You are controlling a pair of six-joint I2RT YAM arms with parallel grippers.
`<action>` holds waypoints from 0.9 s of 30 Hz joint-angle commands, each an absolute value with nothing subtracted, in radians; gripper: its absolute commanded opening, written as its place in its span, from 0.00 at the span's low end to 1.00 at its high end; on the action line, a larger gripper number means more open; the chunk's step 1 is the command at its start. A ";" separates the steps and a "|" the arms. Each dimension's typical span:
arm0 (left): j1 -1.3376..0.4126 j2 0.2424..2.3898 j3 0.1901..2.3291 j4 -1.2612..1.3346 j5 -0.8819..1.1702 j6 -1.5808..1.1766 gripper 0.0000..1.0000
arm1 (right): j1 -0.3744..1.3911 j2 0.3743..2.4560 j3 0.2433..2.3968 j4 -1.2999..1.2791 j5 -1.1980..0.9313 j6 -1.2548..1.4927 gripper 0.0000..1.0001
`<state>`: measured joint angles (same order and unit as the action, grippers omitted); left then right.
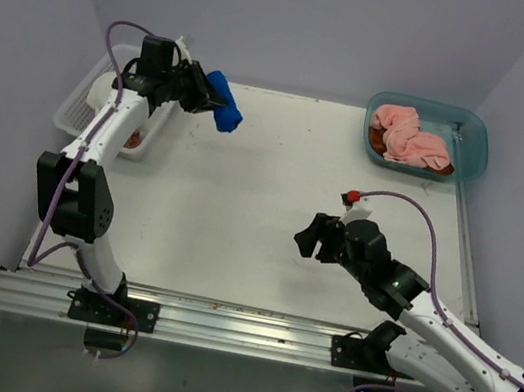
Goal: Roll the towels
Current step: Place the rolled towel into the container
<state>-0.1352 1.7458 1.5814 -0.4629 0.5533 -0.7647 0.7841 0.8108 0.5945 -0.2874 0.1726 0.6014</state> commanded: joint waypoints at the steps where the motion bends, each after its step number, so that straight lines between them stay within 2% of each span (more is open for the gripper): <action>1: -0.019 1.776 1.695 -0.537 0.517 -0.747 0.07 | 0.784 0.793 0.604 -0.319 0.207 0.607 0.71; 6: 0.118 1.841 1.781 -0.523 0.518 -0.758 0.08 | 0.784 0.805 0.610 -0.328 0.193 0.618 0.71; 15: 0.238 2.147 2.086 -0.460 0.508 -0.863 0.08 | 0.784 0.867 0.679 -0.373 0.199 0.629 0.71; 21: 0.270 2.289 2.118 -0.261 0.528 -0.974 0.11 | 0.784 0.870 0.704 -0.410 0.219 0.653 0.70; 27: 0.288 2.390 2.158 -0.183 0.534 -1.017 0.13 | 0.782 0.864 0.698 -0.416 0.233 0.689 0.70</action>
<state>0.2756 2.3756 2.0846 -0.3130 0.5102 -0.9646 0.7845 0.8703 0.6655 -0.4057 0.1989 0.6548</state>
